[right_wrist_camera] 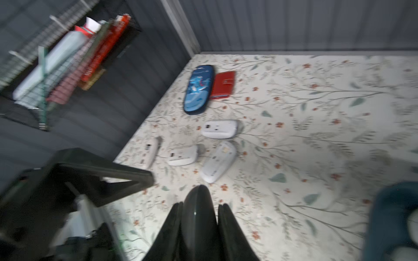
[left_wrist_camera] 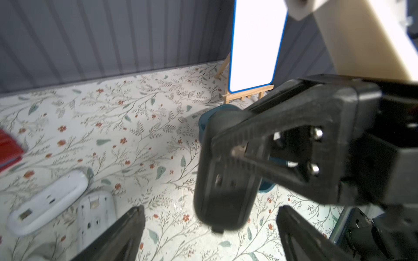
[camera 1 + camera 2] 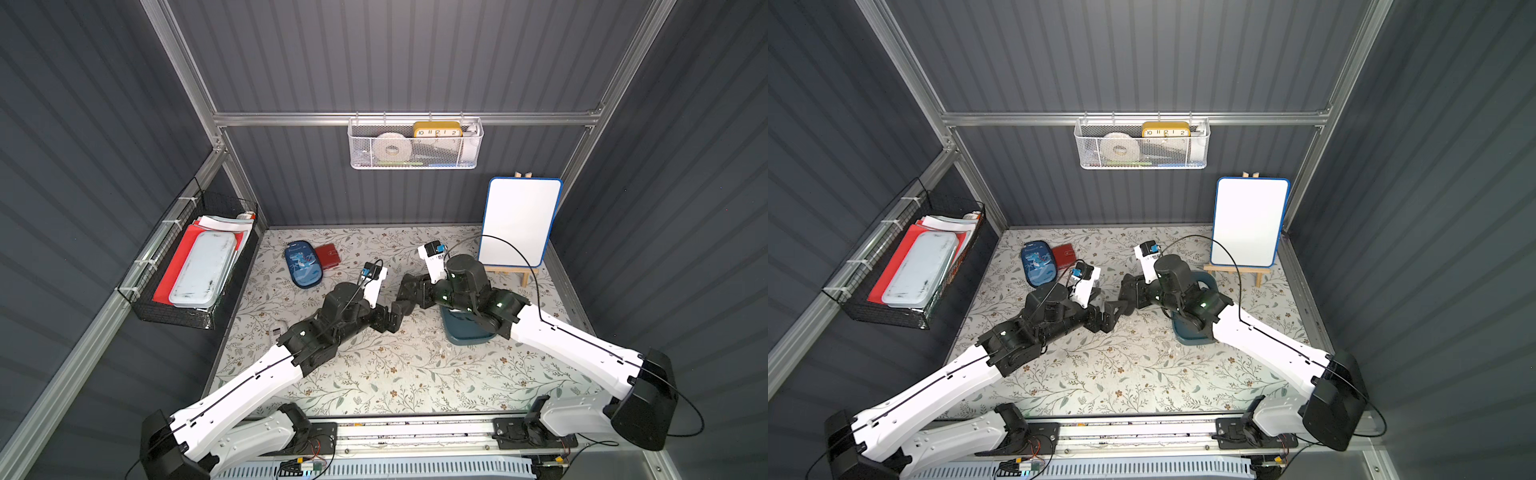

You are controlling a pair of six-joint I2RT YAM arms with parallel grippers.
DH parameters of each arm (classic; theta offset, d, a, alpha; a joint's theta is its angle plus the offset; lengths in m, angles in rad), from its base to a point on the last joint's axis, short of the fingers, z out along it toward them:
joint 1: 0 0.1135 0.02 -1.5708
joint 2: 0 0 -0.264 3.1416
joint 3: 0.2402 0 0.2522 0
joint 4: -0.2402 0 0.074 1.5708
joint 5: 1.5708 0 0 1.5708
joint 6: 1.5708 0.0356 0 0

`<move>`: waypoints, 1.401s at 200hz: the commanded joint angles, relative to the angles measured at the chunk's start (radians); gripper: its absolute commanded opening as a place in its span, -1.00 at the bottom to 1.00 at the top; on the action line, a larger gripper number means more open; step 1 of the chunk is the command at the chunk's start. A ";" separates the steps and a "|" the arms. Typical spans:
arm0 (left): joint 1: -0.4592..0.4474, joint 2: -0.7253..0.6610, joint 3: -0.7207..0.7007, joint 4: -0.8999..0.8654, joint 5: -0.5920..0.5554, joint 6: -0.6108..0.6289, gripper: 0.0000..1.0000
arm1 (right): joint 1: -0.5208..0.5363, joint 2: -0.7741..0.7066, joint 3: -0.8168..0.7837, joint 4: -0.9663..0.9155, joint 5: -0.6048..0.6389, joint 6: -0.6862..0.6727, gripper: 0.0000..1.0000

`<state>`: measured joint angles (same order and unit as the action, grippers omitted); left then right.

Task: Put the mouse in the storage box
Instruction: Pick up the mouse from the center of the board, then place the mouse in the storage box.

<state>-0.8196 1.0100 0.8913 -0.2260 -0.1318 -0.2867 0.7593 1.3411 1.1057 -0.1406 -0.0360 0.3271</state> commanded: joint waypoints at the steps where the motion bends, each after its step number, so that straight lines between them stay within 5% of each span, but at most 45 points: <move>1: -0.003 -0.046 0.014 -0.110 -0.064 -0.143 0.92 | -0.030 -0.030 -0.042 -0.121 0.242 -0.160 -0.87; 38: -0.003 -0.056 0.000 -0.181 -0.019 -0.233 0.86 | -0.091 -0.091 -0.159 -0.191 0.480 -0.245 -0.89; 85: -0.003 -0.055 -0.016 -0.182 -0.057 -0.242 0.86 | -0.146 -0.185 -0.319 -0.133 0.576 -0.354 -0.94; 280: -0.003 0.126 -0.054 -0.122 -0.107 -0.289 0.94 | -0.148 0.082 -0.470 0.140 0.638 -0.557 -0.74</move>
<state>-0.8196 1.1156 0.8280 -0.3733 -0.2367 -0.5701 0.6052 1.3949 0.6449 -0.0502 0.5655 -0.2085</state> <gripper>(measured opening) 0.971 0.271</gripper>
